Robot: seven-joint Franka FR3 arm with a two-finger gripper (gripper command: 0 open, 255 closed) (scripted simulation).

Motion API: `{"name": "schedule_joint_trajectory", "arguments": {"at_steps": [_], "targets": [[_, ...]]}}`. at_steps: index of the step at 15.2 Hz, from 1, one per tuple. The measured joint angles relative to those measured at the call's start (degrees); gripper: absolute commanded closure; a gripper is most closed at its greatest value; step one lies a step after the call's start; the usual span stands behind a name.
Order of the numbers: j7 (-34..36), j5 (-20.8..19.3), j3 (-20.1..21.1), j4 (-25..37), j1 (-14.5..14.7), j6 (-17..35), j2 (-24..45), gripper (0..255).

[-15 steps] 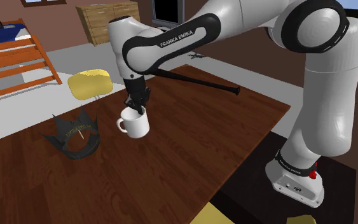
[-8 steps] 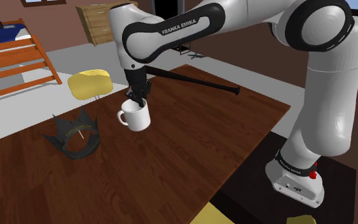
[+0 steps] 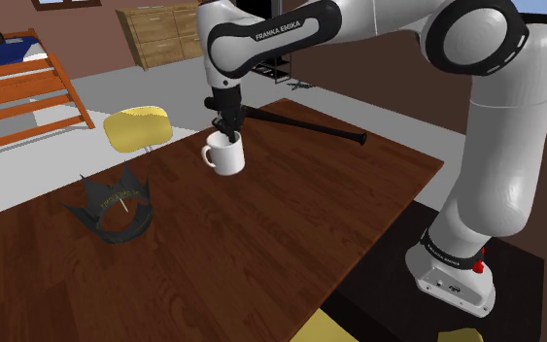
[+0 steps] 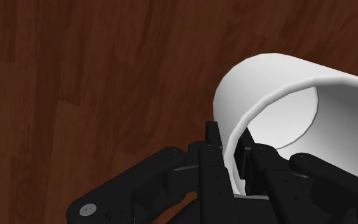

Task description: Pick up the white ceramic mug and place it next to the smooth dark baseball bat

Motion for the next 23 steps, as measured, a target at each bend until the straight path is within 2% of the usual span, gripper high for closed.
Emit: {"name": "schedule_joint_trajectory", "arguments": {"at_steps": [8, 23], "targets": [[-8.9, 0.4, -3.0, 2.2, -5.7, -0.3, 1.7, 255], [-9.1, -0.3, -3.5, -5.3, -6.2, 9.6, 4.2, 255]]}}
